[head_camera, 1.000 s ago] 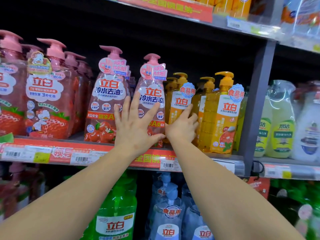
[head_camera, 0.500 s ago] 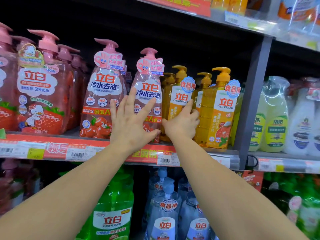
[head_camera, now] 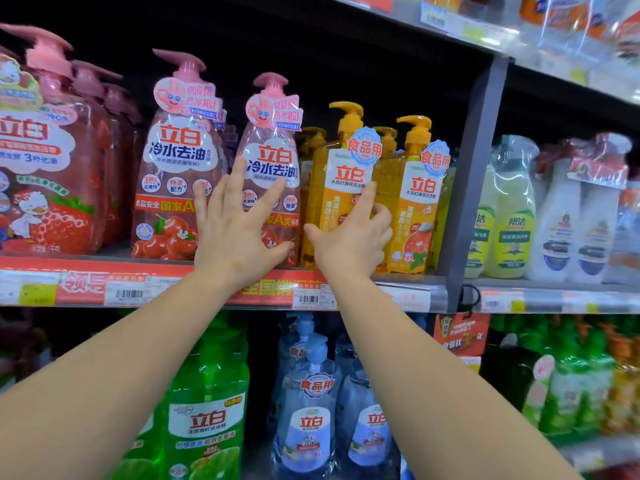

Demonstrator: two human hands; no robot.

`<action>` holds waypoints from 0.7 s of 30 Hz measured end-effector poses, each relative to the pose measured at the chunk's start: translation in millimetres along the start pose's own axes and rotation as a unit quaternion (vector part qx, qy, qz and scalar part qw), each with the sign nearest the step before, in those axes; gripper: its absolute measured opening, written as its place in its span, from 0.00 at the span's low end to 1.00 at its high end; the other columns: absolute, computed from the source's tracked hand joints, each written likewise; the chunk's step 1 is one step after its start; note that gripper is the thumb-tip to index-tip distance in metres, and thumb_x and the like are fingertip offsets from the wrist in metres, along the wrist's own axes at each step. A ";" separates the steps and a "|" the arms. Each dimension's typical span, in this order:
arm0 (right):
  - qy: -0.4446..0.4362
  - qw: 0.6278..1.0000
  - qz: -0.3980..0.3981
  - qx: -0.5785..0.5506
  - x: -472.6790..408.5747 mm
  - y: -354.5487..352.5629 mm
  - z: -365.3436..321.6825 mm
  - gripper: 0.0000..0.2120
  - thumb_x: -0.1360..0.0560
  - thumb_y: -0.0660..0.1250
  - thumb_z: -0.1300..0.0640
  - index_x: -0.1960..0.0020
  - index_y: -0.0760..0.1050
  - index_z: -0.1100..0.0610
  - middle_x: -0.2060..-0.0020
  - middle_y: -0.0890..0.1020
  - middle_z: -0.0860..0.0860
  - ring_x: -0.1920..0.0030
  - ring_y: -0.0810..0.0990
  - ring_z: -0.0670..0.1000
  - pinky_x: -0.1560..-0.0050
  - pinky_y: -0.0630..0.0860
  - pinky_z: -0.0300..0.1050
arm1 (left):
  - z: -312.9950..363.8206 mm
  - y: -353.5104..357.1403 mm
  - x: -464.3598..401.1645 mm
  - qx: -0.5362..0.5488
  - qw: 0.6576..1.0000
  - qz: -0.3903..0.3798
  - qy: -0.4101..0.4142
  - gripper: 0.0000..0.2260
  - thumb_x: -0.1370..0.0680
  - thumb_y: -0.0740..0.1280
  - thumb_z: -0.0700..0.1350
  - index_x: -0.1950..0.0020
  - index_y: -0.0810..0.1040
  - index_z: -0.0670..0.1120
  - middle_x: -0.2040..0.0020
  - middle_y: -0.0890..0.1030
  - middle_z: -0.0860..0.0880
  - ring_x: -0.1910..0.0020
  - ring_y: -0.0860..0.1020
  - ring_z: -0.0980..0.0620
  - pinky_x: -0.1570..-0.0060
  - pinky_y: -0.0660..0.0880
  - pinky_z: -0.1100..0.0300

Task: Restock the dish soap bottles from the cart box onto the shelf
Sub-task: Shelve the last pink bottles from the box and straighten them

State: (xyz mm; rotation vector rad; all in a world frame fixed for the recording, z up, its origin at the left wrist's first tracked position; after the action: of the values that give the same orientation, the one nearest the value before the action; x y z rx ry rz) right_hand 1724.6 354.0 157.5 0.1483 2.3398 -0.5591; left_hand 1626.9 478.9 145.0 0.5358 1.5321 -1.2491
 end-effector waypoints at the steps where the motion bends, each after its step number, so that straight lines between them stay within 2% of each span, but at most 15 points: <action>1: -0.006 1.000 0.003 -0.007 0.6 -3.0 2.2 0.51 0.32 0.74 0.41 0.22 0.43 0.46 0.28 0.60 0.52 0.29 0.61 0.56 0.33 0.66 0.57 | 0.4 -0.6 0.1 0.001 1.000 -0.002 0.000 0.41 0.31 0.71 0.64 0.23 0.56 0.62 0.20 0.45 0.43 0.22 0.50 0.41 0.25 0.39 0.39; 5: -0.039 0.997 0.063 -0.039 -1.4 -30.5 26.5 0.45 0.30 0.72 0.39 0.22 0.51 0.48 0.27 0.62 0.52 0.27 0.60 0.54 0.29 0.59 0.57 | 7.6 -5.1 5.8 0.050 0.998 0.015 -0.046 0.38 0.30 0.72 0.62 0.23 0.62 0.57 0.20 0.51 0.42 0.22 0.51 0.41 0.25 0.41 0.40; 8: -0.017 0.996 0.083 -0.042 -16.3 -50.7 62.0 0.44 0.30 0.73 0.43 0.22 0.53 0.52 0.27 0.63 0.55 0.27 0.61 0.57 0.29 0.60 0.56 | 32.0 -11.2 17.5 0.122 0.990 0.065 -0.037 0.33 0.29 0.74 0.56 0.27 0.68 0.49 0.24 0.62 0.41 0.26 0.60 0.40 0.27 0.57 0.42; 10: 0.020 0.998 0.043 -0.052 -28.2 -55.0 85.5 0.47 0.30 0.74 0.44 0.22 0.51 0.53 0.27 0.64 0.56 0.28 0.63 0.58 0.30 0.63 0.58 | 54.3 -10.1 21.8 0.169 0.984 0.063 0.002 0.31 0.29 0.74 0.52 0.28 0.70 0.46 0.28 0.67 0.43 0.30 0.66 0.43 0.32 0.65 0.45; 13: 0.044 0.996 -0.047 -0.069 -36.8 -52.7 106.6 0.49 0.32 0.73 0.39 0.22 0.50 0.52 0.31 0.71 0.53 0.33 0.72 0.57 0.36 0.71 0.56 | 78.2 -1.3 20.2 0.210 0.978 -0.010 -0.011 0.31 0.26 0.72 0.51 0.25 0.66 0.49 0.26 0.64 0.46 0.29 0.66 0.46 0.32 0.67 0.48; 16: 0.031 0.995 -0.075 -0.050 -39.2 -51.9 116.2 0.50 0.33 0.71 0.33 0.22 0.52 0.51 0.32 0.73 0.51 0.34 0.74 0.55 0.37 0.71 0.52 | 84.7 12.0 19.9 0.177 0.980 -0.074 -0.046 0.33 0.24 0.70 0.52 0.22 0.60 0.54 0.21 0.55 0.47 0.25 0.60 0.46 0.29 0.62 0.49; 21: -0.013 0.996 -0.081 -0.043 -38.8 -50.9 120.2 0.49 0.35 0.73 0.33 0.23 0.54 0.49 0.32 0.72 0.48 0.34 0.74 0.54 0.37 0.73 0.54 | 87.3 17.5 18.5 0.150 0.984 -0.074 -0.062 0.30 0.24 0.71 0.50 0.24 0.64 0.55 0.22 0.58 0.46 0.25 0.60 0.44 0.30 0.64 0.48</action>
State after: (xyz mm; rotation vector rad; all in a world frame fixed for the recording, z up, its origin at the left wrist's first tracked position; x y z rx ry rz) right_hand 1814.9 258.1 123.4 -0.0899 2.3587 -0.5347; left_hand 1672.4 402.0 128.1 0.5337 1.3048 -1.6128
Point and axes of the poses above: each hand's wrist, its own x-axis away from the middle knuckle, its own y-axis out of the palm, z = x × y, the point moved 3 cm from there along -x, towards the middle knuckle
